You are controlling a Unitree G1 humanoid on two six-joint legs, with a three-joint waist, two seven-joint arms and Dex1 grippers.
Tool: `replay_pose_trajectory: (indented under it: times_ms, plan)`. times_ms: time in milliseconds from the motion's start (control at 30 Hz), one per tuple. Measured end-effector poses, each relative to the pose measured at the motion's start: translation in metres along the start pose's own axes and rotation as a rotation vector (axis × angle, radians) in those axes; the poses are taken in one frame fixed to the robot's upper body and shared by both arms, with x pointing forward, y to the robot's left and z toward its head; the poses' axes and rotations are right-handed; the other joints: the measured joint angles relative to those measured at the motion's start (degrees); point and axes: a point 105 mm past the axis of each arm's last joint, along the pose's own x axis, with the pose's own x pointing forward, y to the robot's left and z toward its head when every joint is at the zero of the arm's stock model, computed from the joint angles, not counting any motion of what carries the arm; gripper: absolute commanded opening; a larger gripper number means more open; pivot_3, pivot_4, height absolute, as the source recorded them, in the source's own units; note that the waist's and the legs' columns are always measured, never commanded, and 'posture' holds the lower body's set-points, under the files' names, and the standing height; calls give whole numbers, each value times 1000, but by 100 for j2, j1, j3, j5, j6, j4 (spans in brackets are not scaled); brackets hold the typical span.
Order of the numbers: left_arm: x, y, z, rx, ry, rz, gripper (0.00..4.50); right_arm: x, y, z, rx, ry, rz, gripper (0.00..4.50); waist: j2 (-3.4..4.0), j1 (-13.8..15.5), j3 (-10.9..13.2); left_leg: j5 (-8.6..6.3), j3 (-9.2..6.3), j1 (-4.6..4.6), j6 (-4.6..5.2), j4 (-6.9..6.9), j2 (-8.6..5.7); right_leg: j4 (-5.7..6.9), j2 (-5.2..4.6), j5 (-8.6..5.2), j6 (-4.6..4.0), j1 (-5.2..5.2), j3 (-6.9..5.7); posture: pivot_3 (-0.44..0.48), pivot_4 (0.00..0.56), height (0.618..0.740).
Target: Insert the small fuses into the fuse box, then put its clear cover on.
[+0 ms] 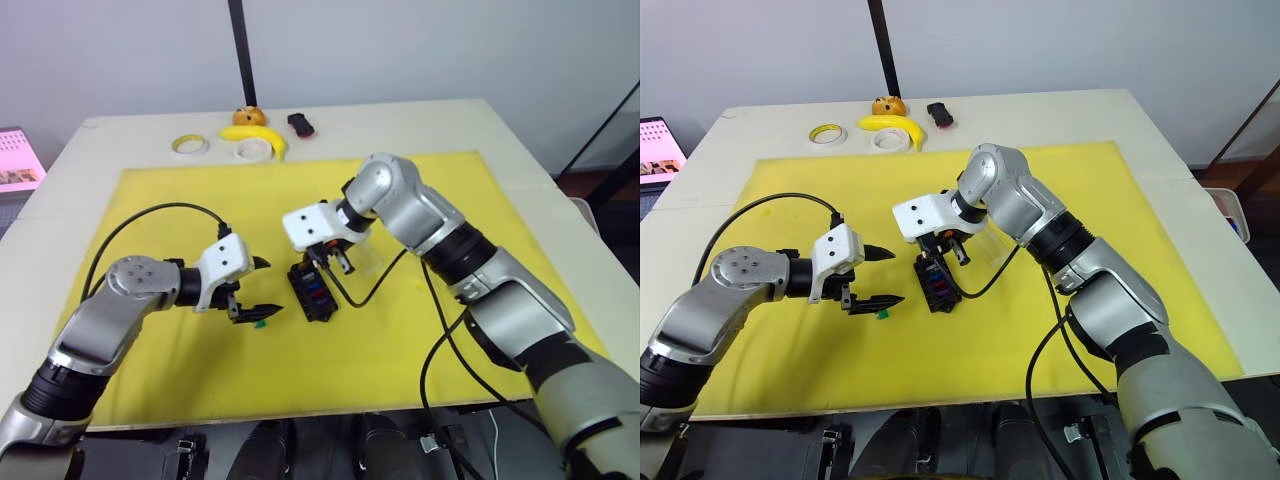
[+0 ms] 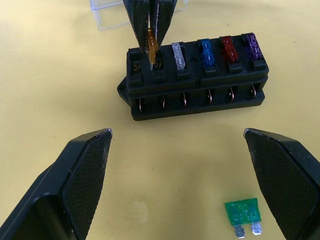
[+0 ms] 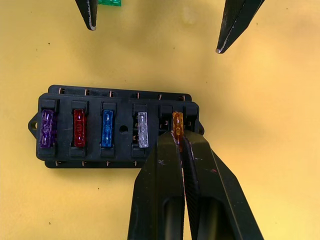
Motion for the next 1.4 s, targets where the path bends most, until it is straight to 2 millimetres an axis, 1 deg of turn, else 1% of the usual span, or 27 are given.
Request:
replay_pose_trajectory:
  times_ms: [333, 600, 1033, 1400]
  plan:
    - [0, 0, 0, 0, -1, 1, 4439, 2, 4, -3, 8, 4, 24, 0, 0, 0, 0, 0, 0, 0, 0, 0, 0, 0, 0, 0, 0, 0, 0, 0, 150, 740]
    - [3, -1, 2, -5, -16, -2, 4439, 5, 3, -6, 13, 5, 28, 0, 0, 1, 0, 0, 0, 0, 0, 0, 0, 0, 0, 0, 0, 0, 0, 0, 150, 740]
    - [3, 0, 2, -5, -17, 15, 4439, 7, 1, -7, 0, 4, 32, 0, 0, -3, 0, 0, 0, 1, -1, 1, 0, 2, 0, 0, 0, 1, 0, 0, 150, 740]
    - [3, -3, -2, -11, -9, 10, 4439, 7, 1, -6, -12, 5, 32, 0, 0, -4, 0, 1, 0, 1, -1, 1, 0, 2, 0, 0, 0, 1, 0, 0, 150, 740]
